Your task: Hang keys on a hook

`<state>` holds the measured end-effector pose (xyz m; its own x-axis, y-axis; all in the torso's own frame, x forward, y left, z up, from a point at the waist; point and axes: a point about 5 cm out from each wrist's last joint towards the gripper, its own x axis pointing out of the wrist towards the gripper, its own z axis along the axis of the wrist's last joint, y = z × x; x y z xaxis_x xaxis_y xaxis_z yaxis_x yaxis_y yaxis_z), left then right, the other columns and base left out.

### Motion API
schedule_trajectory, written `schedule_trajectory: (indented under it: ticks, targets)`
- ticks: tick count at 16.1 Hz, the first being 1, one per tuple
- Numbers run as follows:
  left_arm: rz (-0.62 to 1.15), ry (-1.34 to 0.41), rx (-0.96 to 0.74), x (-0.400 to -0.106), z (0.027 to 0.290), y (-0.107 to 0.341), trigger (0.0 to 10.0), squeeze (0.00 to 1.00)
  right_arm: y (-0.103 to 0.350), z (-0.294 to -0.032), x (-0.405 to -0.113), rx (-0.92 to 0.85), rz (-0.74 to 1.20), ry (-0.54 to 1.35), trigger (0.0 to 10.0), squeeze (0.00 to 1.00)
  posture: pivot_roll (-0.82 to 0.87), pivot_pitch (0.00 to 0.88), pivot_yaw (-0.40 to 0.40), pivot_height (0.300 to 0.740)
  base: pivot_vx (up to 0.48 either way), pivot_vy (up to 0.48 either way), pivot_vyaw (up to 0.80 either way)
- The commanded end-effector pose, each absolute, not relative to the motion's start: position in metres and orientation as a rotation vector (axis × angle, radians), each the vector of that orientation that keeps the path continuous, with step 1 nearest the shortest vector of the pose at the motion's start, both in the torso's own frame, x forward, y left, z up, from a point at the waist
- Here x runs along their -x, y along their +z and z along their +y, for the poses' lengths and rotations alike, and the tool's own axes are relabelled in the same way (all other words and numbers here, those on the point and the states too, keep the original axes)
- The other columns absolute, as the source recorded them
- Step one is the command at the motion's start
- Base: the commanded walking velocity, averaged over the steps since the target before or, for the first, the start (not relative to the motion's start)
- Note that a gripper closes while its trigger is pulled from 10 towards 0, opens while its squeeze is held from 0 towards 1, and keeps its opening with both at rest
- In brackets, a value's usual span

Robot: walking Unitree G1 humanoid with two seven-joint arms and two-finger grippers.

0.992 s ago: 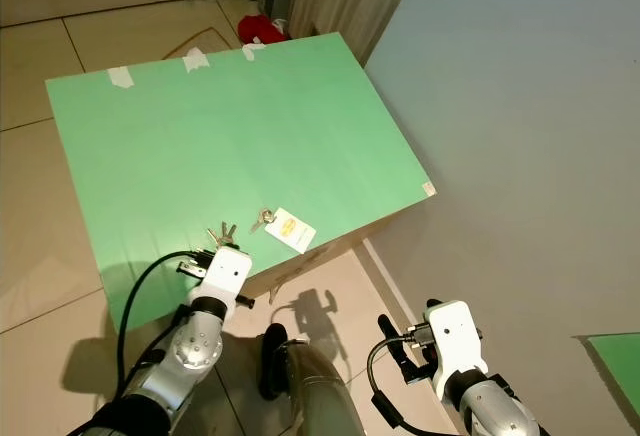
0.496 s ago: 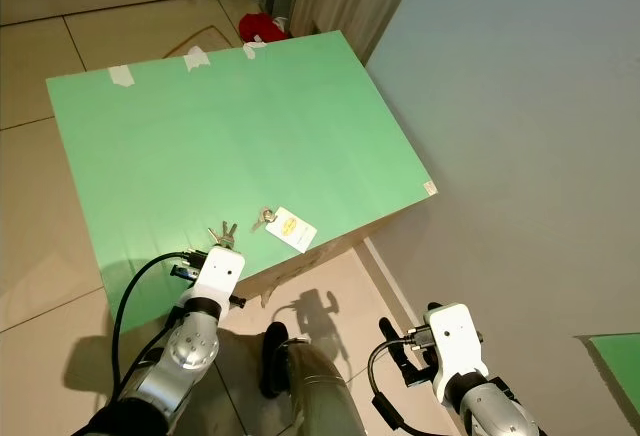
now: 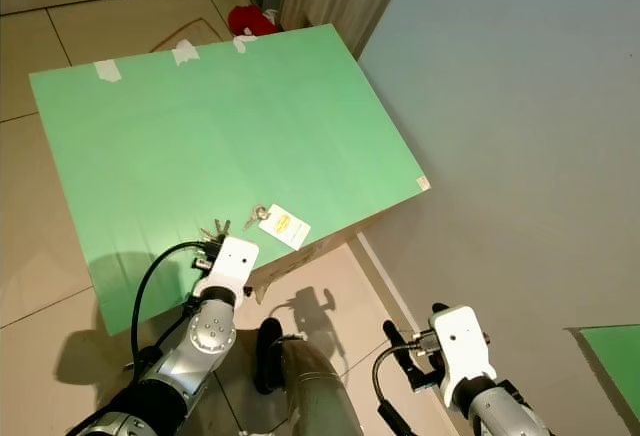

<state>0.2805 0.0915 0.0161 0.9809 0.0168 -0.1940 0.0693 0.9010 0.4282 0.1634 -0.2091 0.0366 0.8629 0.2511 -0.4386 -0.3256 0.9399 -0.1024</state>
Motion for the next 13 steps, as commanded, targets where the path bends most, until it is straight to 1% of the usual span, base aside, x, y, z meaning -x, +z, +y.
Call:
schedule_trajectory:
  ticks: [1,5,8,9,13]
  targets:
    - [0.220,-0.044,-0.455,-0.271,0.081,0.009,10.0,1.00,0.031,-0.217,-0.155,0.189,0.482,0.285,10.0,0.00,-0.22,0.355,-0.309,0.740,0.000,0.000,0.00]
    - [0.266,0.012,-0.447,-0.265,0.089,0.001,10.0,1.00,0.031,-0.215,-0.155,0.187,0.485,0.293,10.0,0.00,-0.22,0.361,-0.306,0.740,0.000,0.000,0.00]
    - [0.303,0.054,-0.409,-0.266,0.092,-0.001,10.0,1.00,0.031,-0.216,-0.153,0.189,0.489,0.293,10.0,0.00,-0.23,0.356,-0.305,0.740,0.000,0.000,0.00]
    - [0.307,0.065,-0.412,-0.269,0.094,0.000,10.0,0.00,0.031,-0.216,-0.153,0.192,0.489,0.294,10.0,0.00,-0.23,0.355,-0.304,0.740,0.000,0.000,0.00]
    - [0.296,0.091,-0.418,-0.276,0.100,0.004,10.0,0.00,0.031,-0.219,-0.153,0.198,0.488,0.291,10.0,0.00,-0.23,0.340,-0.300,0.740,0.000,0.000,0.00]
